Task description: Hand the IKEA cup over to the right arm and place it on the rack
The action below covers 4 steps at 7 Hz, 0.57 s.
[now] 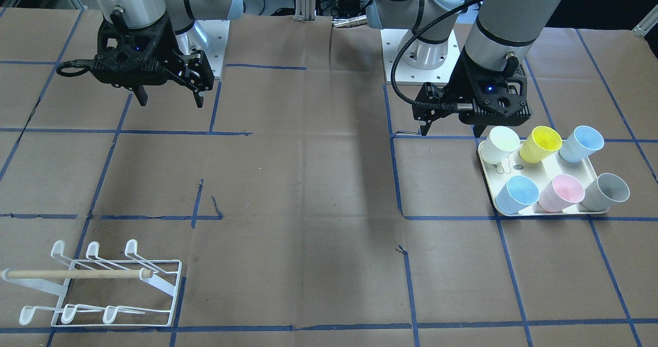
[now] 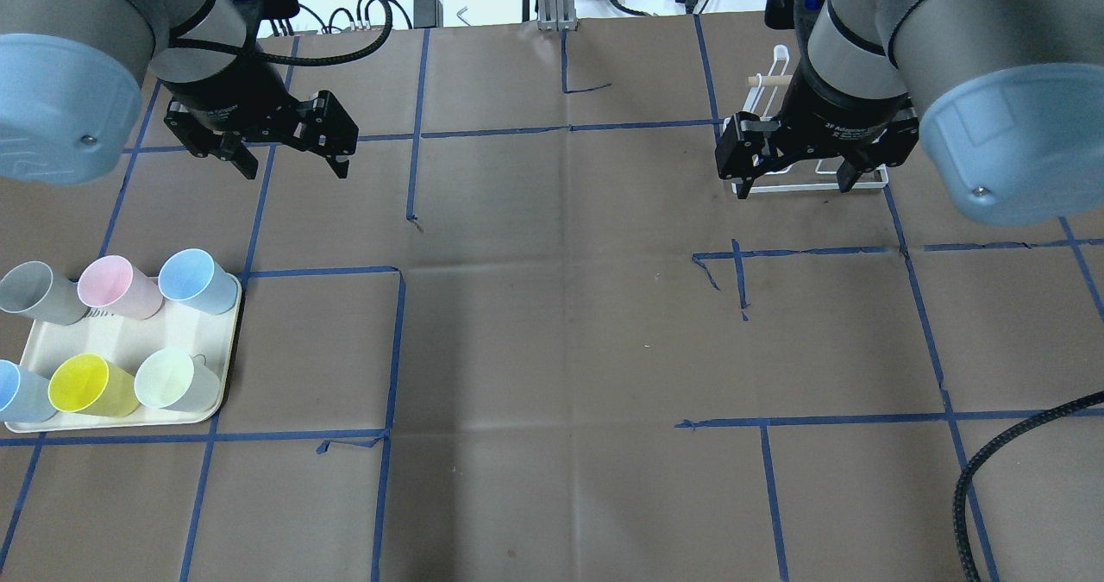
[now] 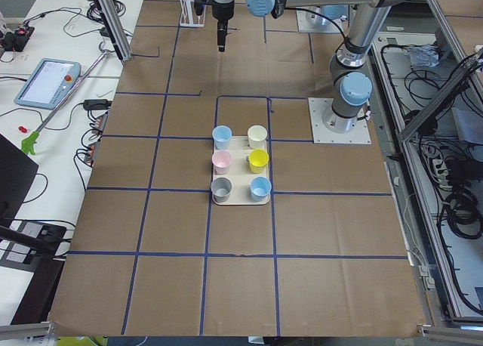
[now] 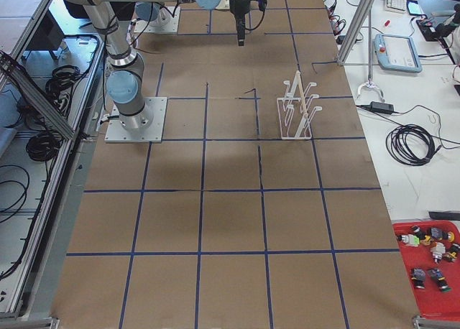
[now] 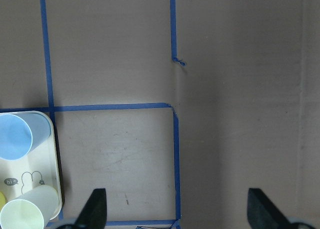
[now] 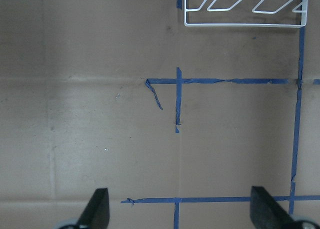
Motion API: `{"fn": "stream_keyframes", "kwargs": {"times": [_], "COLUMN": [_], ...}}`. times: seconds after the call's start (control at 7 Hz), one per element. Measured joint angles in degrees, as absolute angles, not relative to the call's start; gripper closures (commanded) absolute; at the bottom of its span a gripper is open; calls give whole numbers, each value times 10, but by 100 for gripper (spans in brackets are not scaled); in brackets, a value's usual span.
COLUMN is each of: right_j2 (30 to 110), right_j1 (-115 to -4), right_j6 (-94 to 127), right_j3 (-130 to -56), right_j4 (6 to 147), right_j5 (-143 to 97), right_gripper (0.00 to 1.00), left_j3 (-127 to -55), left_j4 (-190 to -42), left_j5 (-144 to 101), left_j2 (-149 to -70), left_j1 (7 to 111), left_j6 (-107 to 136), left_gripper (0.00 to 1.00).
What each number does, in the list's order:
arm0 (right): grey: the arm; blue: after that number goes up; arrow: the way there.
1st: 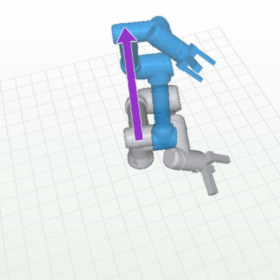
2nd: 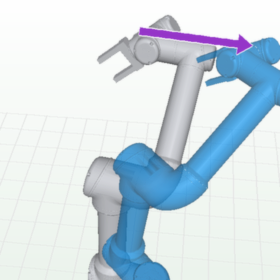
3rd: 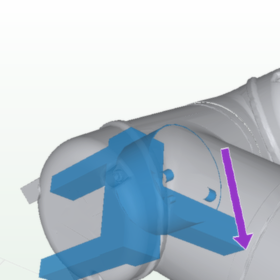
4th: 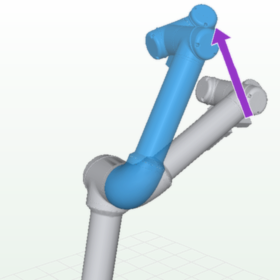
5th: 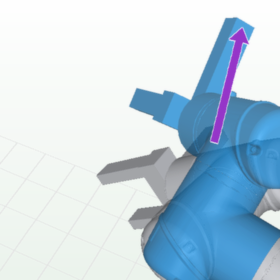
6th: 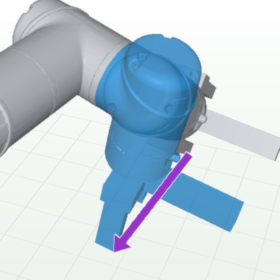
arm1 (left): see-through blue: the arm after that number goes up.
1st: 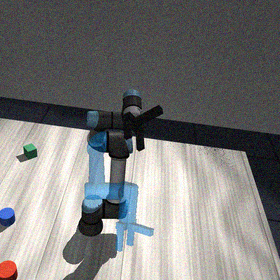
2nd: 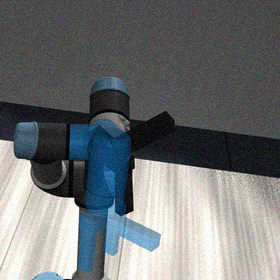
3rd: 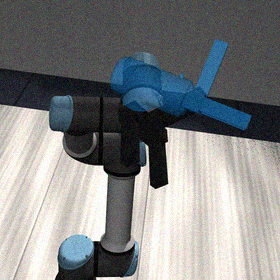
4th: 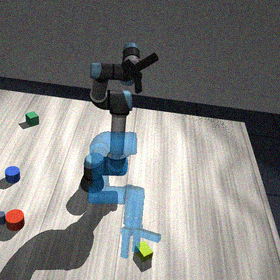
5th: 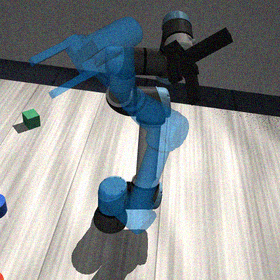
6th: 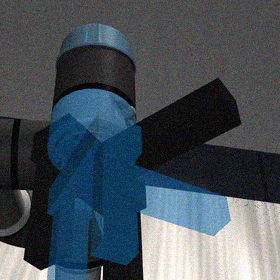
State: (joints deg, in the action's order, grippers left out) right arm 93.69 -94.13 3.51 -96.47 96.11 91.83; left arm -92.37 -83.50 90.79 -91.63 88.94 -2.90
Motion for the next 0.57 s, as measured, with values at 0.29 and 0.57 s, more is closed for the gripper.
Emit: {"fn": "stream_keyframes", "kwargs": {"times": [0.29, 0.57], "right_j2": [937, 937], "right_j1": [-941, -941], "right_j6": [35, 35], "right_j3": [-965, -965], "right_j4": [961, 961], "right_j5": [901, 894], "right_gripper": [0, 0], "left_j3": [-924, -924], "left_j4": [-835, -835], "left_j5": [908, 908], "left_j2": [-917, -917], "left_j1": [889, 889], "left_j6": [-29, -29], "left_gripper": [0, 0]}}
